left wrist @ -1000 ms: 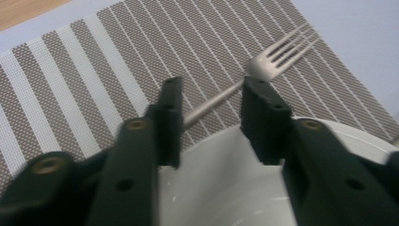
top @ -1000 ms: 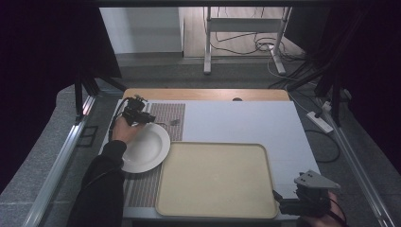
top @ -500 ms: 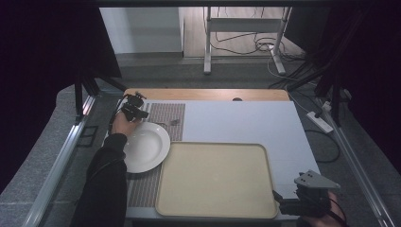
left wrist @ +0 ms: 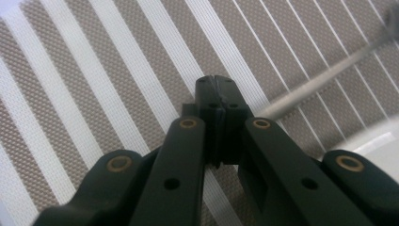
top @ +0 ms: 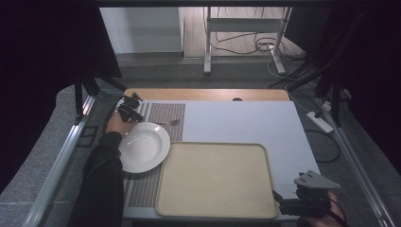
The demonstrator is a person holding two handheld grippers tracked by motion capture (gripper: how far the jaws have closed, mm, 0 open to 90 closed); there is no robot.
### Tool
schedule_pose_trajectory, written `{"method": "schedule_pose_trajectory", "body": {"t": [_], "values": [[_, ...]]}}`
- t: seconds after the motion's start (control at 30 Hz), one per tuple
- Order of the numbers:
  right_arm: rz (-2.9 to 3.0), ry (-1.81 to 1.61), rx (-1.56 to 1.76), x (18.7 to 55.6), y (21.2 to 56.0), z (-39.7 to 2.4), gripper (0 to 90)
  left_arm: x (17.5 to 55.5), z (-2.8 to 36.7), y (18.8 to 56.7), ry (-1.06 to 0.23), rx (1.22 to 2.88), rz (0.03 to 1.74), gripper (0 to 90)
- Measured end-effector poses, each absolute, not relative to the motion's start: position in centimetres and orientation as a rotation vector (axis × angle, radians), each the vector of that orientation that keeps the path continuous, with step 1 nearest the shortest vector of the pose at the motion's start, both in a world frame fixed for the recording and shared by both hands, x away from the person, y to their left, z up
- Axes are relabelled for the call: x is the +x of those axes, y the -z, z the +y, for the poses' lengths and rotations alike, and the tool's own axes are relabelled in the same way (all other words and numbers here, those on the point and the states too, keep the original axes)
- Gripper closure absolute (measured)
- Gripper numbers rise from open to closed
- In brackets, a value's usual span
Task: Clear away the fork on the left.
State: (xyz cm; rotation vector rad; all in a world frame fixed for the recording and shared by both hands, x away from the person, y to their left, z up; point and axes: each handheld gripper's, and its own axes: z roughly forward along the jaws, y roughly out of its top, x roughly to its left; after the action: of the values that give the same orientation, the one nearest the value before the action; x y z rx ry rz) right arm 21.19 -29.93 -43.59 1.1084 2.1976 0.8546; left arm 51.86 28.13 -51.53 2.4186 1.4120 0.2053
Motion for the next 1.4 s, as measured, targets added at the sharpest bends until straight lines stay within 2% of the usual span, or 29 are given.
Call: {"method": "schedule_pose_trajectory", "body": {"t": [0.3, 0.43, 0.47, 0.6, 0.67, 0.7, 0.73, 0.83, 0.97, 1.03, 1.2, 1.3, 1.33, 1.37, 1.4], "values": [[2.203, -0.848, 1.104, 21.2, 43.6, -29.9, 0.0, 51.2, 28.4, 51.5, -0.126, 2.451, 1.354, 88.7], [2.203, -0.845, 1.103, 21.2, 43.6, -29.8, 0.0, 51.2, 28.2, 51.4, -0.125, 2.464, 1.342, 88.5], [2.204, -0.843, 1.103, 21.2, 43.6, -29.8, 0.0, 51.2, 28.2, 51.1, -0.174, 2.452, 1.335, 87.1], [2.206, -0.844, 1.104, 21.2, 43.6, -29.8, 0.0, 51.5, 28.0, 50.3, -0.203, 2.373, 1.352, 64.9], [2.207, -0.843, 1.103, 21.2, 43.6, -29.8, 0.0, 51.7, 27.5, 49.9, -0.218, 2.373, 1.332, 59.4], [2.207, -0.844, 1.103, 21.2, 43.6, -29.8, 0.0, 51.8, 27.1, 49.8, -0.222, 2.374, 1.311, 59.4], [2.208, -0.844, 1.1, 21.2, 43.6, -29.8, 0.0, 51.9, 26.3, 49.6, -0.241, 2.38, 1.286, 47.7], [2.21, -0.844, 1.096, 21.2, 43.6, -29.8, 0.0, 52.2, 25.0, 49.9, -0.211, 2.38, 1.264, 28.3], [2.211, -0.845, 1.091, 21.2, 43.6, -29.8, 0.0, 52.8, 23.4, 50.7, -0.181, 2.408, 1.256, 5.6], [2.211, -0.844, 1.092, 21.2, 43.6, -29.8, 0.0, 53.0, 22.7, 51.1, -0.17, 2.427, 1.258, 0.0], [2.212, -0.846, 1.089, 21.2, 43.6, -29.8, 0.0, 53.5, 21.6, 52.0, -0.177, 2.489, 1.278, 0.9], [2.213, -0.845, 1.09, 21.1, 43.6, -29.8, 0.0, 53.6, 21.6, 52.2, -0.179, 2.508, 1.275, 8.6], [2.213, -0.844, 1.089, 21.2, 43.6, -29.8, 0.0, 53.6, 21.7, 52.2, -0.174, 2.498, 1.267, 13.7], [2.213, -0.844, 1.089, 21.2, 43.6, -29.8, 0.0, 53.6, 21.9, 52.0, -0.179, 2.493, 1.256, 13.7], [2.213, -0.847, 1.089, 21.2, 43.6, -29.8, 0.0, 53.5, 22.1, 51.8, -0.187, 2.496, 1.24, 21.8]]}}
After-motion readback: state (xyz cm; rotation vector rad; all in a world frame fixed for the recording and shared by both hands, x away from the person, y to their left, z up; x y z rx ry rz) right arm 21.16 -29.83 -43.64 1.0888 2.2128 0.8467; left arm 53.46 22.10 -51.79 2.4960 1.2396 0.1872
